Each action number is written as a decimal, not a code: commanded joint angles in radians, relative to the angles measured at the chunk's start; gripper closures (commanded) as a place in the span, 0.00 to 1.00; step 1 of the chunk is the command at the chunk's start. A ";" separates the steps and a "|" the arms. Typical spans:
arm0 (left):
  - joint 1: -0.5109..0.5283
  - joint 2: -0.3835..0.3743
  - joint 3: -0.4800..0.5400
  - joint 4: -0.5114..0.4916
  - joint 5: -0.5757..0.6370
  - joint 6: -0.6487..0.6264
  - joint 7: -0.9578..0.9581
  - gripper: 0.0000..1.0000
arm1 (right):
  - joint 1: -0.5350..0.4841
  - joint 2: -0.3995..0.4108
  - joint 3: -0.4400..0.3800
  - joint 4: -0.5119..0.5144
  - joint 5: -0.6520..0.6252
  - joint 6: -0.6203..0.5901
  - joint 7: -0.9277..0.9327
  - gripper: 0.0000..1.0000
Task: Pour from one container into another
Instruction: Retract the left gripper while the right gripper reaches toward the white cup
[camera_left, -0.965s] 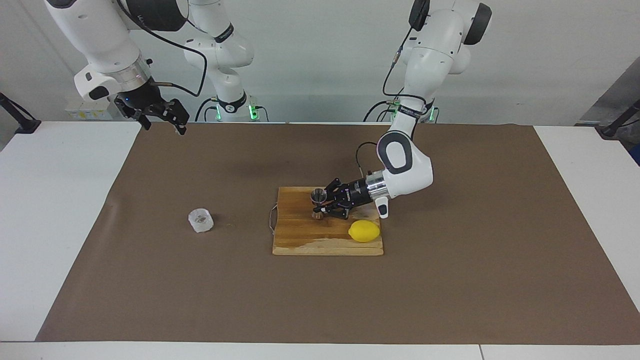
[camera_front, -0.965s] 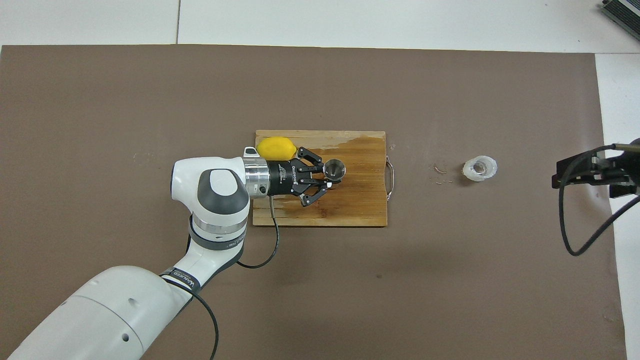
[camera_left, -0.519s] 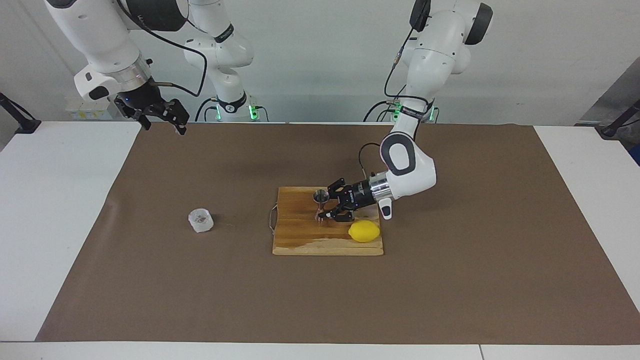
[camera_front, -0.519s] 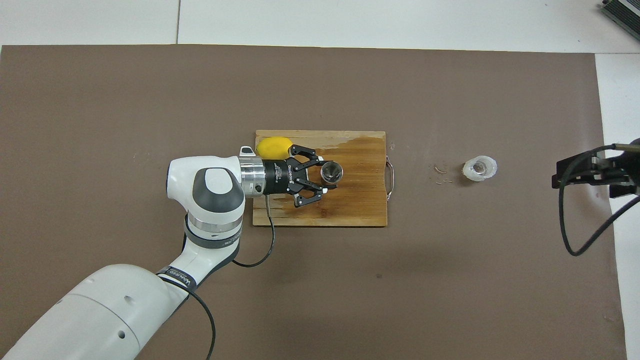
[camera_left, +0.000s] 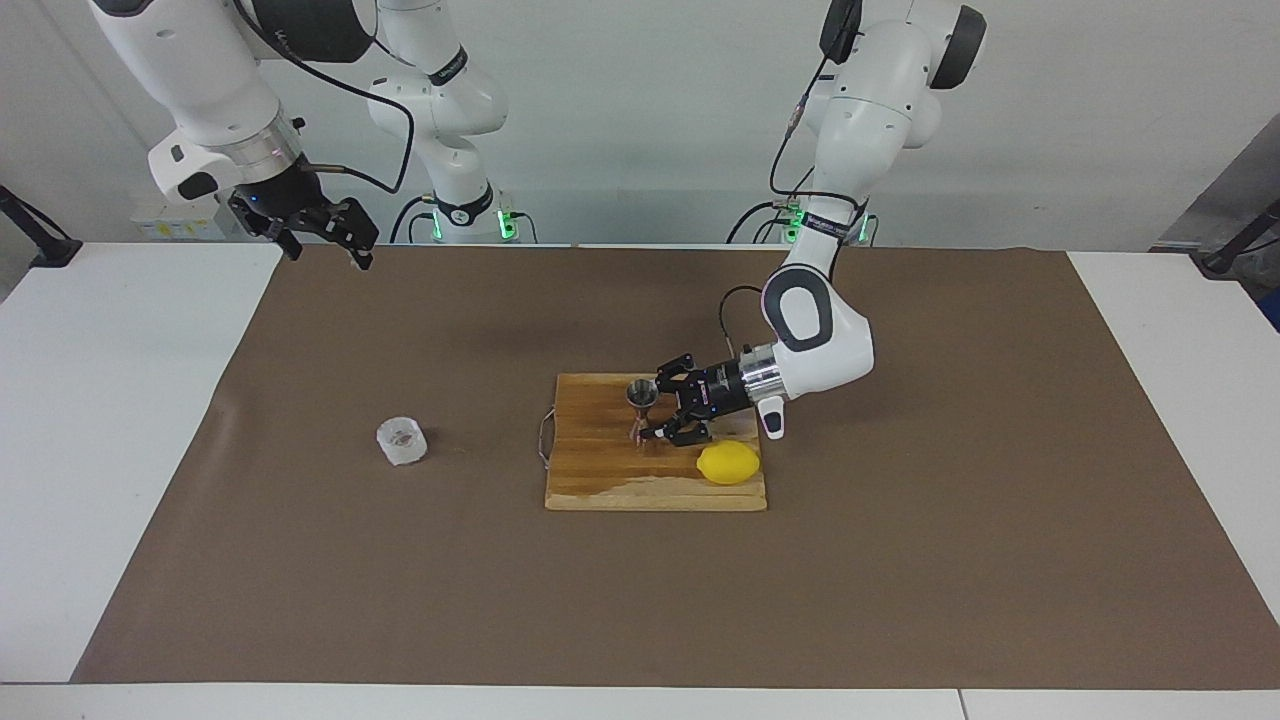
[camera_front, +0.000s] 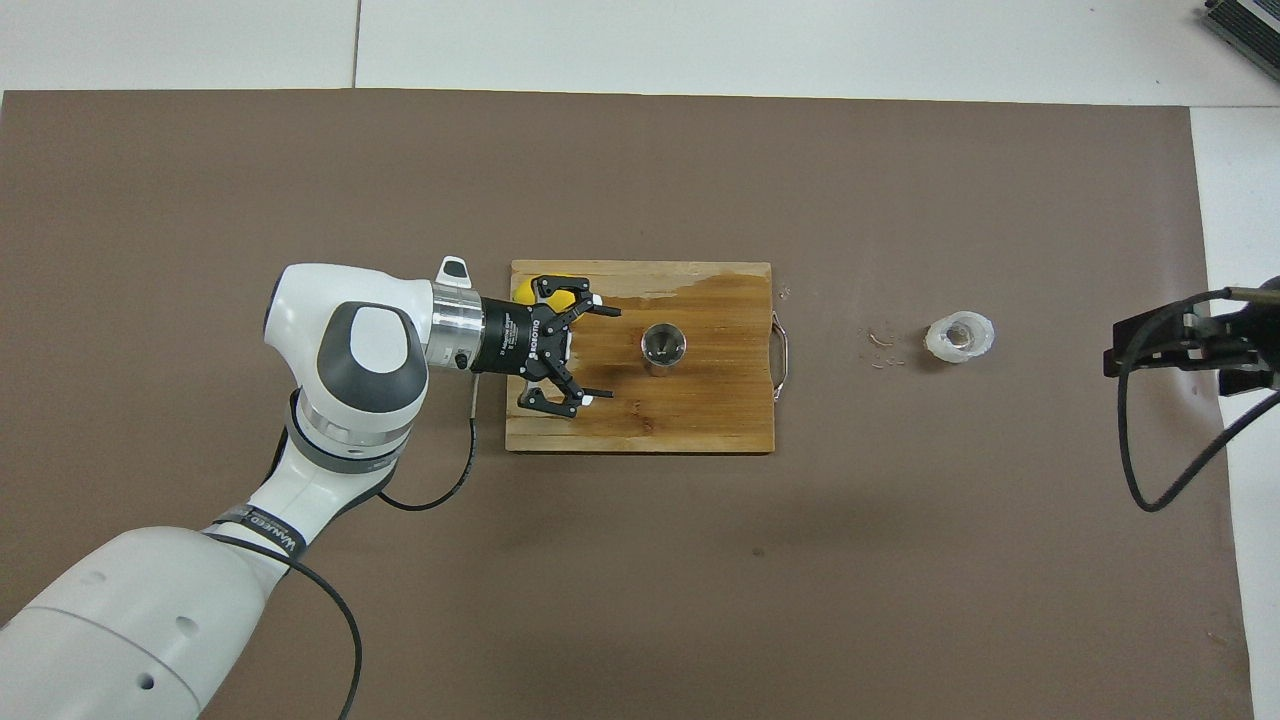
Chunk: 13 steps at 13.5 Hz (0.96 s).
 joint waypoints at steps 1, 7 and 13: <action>0.004 -0.083 0.019 -0.011 0.159 -0.024 -0.002 0.00 | 0.006 0.001 -0.009 0.002 0.007 -0.013 -0.018 0.00; 0.076 -0.232 0.027 -0.002 0.664 -0.051 0.067 0.00 | -0.002 -0.016 -0.013 -0.001 0.008 -0.030 -0.148 0.00; 0.146 -0.274 0.029 0.055 0.937 -0.163 0.317 0.00 | -0.081 -0.088 -0.016 -0.194 0.008 0.175 -0.795 0.00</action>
